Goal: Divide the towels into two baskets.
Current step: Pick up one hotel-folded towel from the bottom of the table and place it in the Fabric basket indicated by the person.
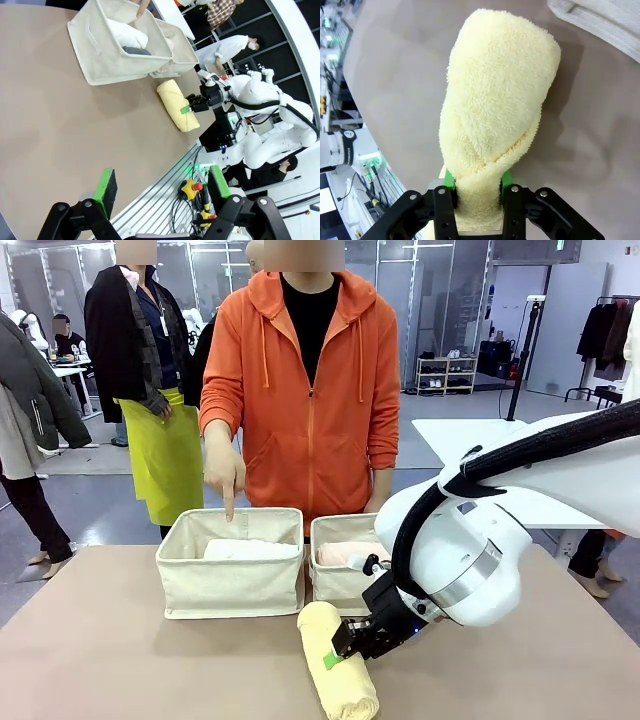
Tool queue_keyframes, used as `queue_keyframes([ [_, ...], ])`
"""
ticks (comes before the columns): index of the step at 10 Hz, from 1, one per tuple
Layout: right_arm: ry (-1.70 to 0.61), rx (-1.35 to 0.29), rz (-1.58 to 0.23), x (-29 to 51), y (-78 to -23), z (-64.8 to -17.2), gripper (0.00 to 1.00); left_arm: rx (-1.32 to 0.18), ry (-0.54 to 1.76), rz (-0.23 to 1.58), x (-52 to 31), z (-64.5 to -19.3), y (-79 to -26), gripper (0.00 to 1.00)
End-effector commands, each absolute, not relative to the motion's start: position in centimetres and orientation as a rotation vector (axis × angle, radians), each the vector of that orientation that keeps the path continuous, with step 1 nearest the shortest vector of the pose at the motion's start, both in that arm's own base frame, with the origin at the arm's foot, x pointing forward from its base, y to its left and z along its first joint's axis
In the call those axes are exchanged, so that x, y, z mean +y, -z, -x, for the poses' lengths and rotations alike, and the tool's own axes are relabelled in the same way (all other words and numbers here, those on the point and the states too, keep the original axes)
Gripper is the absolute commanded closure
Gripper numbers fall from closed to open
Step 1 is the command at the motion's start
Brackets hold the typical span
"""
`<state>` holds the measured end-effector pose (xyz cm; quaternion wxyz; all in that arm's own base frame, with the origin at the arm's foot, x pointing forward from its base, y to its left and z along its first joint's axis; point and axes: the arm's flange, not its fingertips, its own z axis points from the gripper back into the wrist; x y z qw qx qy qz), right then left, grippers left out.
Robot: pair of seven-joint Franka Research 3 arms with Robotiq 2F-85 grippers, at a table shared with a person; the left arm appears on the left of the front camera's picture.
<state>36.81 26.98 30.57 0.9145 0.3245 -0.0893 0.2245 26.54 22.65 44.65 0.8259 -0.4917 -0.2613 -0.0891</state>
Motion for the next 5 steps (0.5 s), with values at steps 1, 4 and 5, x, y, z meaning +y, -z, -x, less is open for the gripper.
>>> queue_keyframes([
  [1,-0.58,-0.193,-0.566,28.3,-34.4,-35.4,0.84,-0.56,0.179,1.062,22.5,-26.2,-45.1,0.07],
  [4,-0.785,-0.24,-0.452,30.3,-40.9,-34.6,0.84,-0.56,0.179,1.062,22.5,-26.2,-45.1,0.07],
  [5,-0.878,-0.303,-0.391,31.3,-42.8,-34.3,0.84,-0.56,0.179,1.062,22.5,-26.2,-45.1,0.07],
])
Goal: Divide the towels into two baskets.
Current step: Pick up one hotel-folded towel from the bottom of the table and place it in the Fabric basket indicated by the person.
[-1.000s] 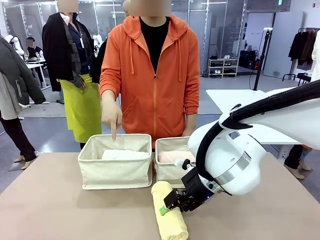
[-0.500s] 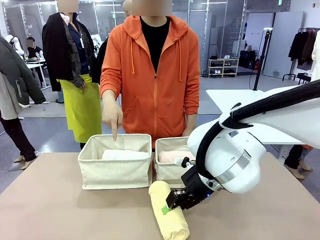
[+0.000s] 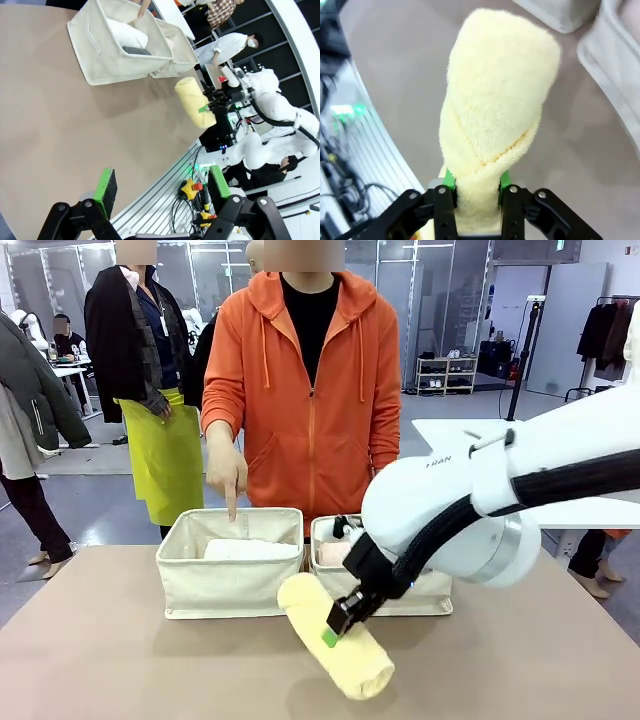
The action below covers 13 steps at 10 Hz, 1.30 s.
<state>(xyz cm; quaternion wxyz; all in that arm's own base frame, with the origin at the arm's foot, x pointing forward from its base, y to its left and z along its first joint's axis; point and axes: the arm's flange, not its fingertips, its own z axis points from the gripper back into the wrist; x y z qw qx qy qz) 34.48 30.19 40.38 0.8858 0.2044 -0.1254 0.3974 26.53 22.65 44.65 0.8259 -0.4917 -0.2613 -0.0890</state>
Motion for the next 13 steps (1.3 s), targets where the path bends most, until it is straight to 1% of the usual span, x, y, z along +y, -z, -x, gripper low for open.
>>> queue_keyframes([
  [1,-0.988,-0.306,-0.323,32.2,-43.8,-34.0,0.84,-0.56,0.179,1.062,22.5,-26.2,-45.1,0.07],
  [2,-1.12,-0.286,-0.258,33.0,-44.2,-33.6,0.84,-0.56,0.179,1.062,22.5,-26.2,-45.1,0.07],
  [3,-1.201,-0.305,-0.216,33.4,-44.3,-33.1,0.84,-0.56,0.179,1.062,22.5,-26.2,-45.1,0.07],
  [4,-1.223,-0.332,-0.2,33.1,-43.8,-31.9,0.84,-0.56,0.179,1.062,22.5,-26.2,-45.1,0.07],
  [5,-1.123,-0.293,-0.241,33.1,-44.6,-32.8,0.84,-0.56,0.179,1.062,22.5,-26.2,-45.1,0.07],
  [9,-1.123,-0.293,-0.241,33.1,-44.6,-32.8,0.84,-0.56,0.179,1.062,22.5,-26.2,-45.1,0.07],
  [10,-1.145,-0.289,-0.22,32.4,-44.4,-33.3,0.64,-0.56,0.179,1.062,22.5,-26.2,-45.1,0.07],
  [11,-1.29,-0.356,-0.133,33.9,-45.9,-34.2,0.64,-0.56,0.179,1.062,22.5,-26.2,-45.1,0.07],
  [12,-1.388,-0.419,-0.085,35.7,-48.6,-35.9,0.64,-0.56,0.179,1.062,22.5,-26.2,-45.1,0.07],
  [13,-1.476,-0.404,-0.042,37.3,-50.1,-37.3,0.64,-0.56,0.179,1.062,22.5,-26.2,-45.1,0.07],
])
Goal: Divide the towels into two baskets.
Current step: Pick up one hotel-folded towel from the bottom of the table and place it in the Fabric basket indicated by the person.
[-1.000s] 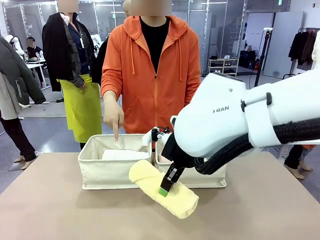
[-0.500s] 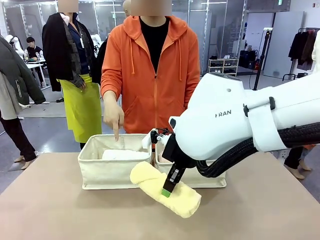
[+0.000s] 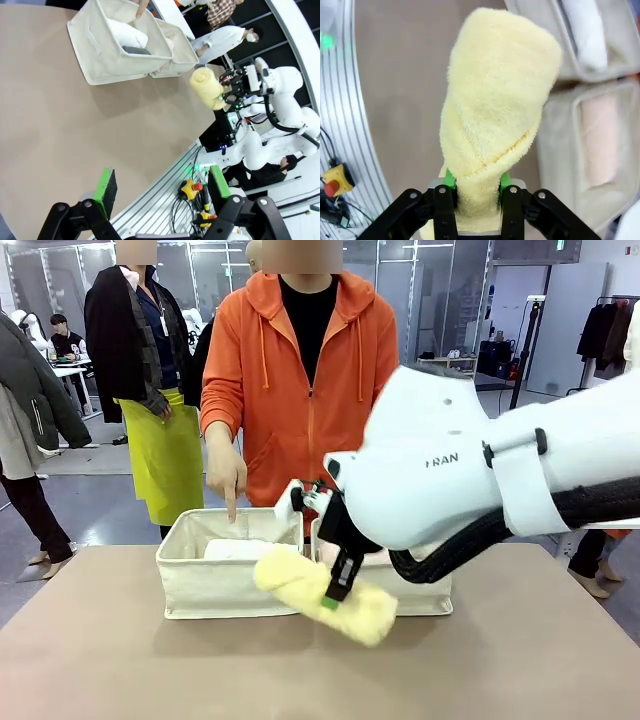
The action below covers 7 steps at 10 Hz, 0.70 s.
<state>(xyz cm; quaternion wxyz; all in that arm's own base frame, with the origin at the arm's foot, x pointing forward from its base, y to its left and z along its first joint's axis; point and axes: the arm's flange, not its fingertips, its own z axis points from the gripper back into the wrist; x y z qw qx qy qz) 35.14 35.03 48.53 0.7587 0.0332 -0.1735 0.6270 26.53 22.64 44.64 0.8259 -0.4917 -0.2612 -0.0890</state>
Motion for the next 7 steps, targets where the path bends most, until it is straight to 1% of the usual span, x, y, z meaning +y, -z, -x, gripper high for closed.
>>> queue_keyframes([
  [1,-1.552,-0.415,-0.023,38.9,-51.1,-38.5,0.64,-0.56,0.179,1.062,22.5,-26.2,-45.1,0.07],
  [3,-1.668,-0.452,-0.001,42.2,-52.4,-41.1,0.64,-0.56,0.179,1.062,22.5,-26.2,-45.1,0.07],
  [4,-1.728,-0.481,0.071,44.0,-52.3,-42.7,0.64,-0.56,0.179,1.062,22.5,-26.2,-45.1,0.07],
  [5,-1.76,-0.537,0.181,45.9,-52.0,-44.4,0.64,-0.56,0.179,1.062,22.5,-26.2,-45.1,0.07],
  [6,-1.832,-0.615,0.179,47.6,-51.3,-46.2,0.64,-0.56,0.179,1.062,22.5,-26.2,-45.1,0.07],
  [7,-1.874,-0.622,0.187,48.8,-50.3,-47.5,0.64,-0.56,0.179,1.062,22.5,-26.2,-45.1,0.07],
])
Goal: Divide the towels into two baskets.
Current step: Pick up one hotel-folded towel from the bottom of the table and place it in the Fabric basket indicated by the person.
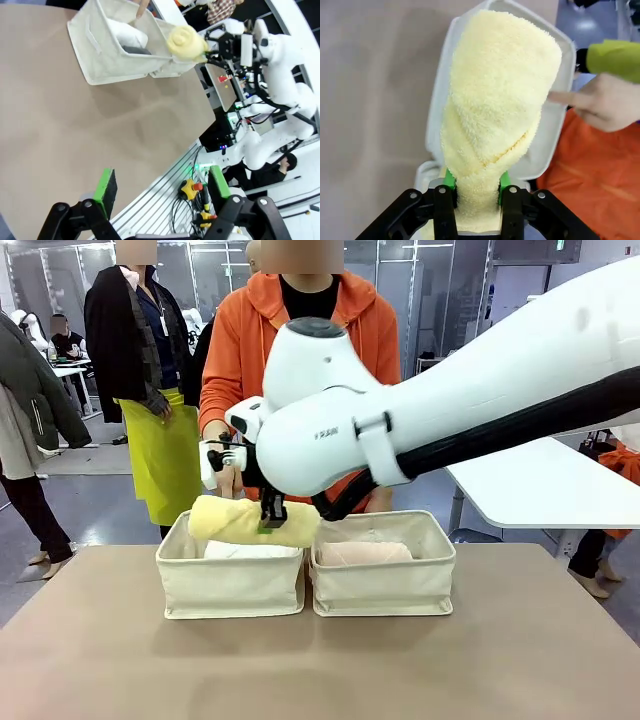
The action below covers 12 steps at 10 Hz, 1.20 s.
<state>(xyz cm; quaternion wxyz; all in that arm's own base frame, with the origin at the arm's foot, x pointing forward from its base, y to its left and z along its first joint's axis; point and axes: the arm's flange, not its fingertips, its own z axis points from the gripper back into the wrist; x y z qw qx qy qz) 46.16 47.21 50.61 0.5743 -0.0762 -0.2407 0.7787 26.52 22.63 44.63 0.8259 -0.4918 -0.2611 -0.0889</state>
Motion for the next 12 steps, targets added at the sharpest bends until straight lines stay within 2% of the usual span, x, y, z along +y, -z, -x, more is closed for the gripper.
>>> queue_keyframes([
  [1,-1.899,-0.646,0.207,49.5,-49.7,-48.7,0.64,-0.56,0.179,1.062,22.5,-26.2,-45.1,0.07],
  [3,-1.896,-0.716,0.292,51.1,-48.9,-51.1,0.64,-0.56,0.179,1.062,22.5,-26.2,-45.1,0.07],
  [7,-1.88,-0.669,0.316,52.4,-46.2,-53.0,0.62,-0.56,0.179,1.062,22.5,-26.2,-45.1,0.07],
  [8,-1.872,-0.67,0.32,52.4,-45.7,-53.3,0.44,-0.56,0.179,1.062,22.5,-26.2,-45.1,0.07],
  [9,-1.886,-0.66,0.318,52.5,-45.3,-53.3,0.36,-0.56,0.179,1.062,22.5,-26.2,-45.1,0.07],
  [10,-1.888,-0.651,0.322,52.6,-45.2,-53.2,0.18,-0.56,0.179,1.062,22.5,-26.2,-45.1,0.07],
  [12,-1.882,-0.642,0.321,52.6,-45.4,-53.2,0.0,-0.56,0.179,1.062,22.5,-26.2,-45.1,0.07],
])
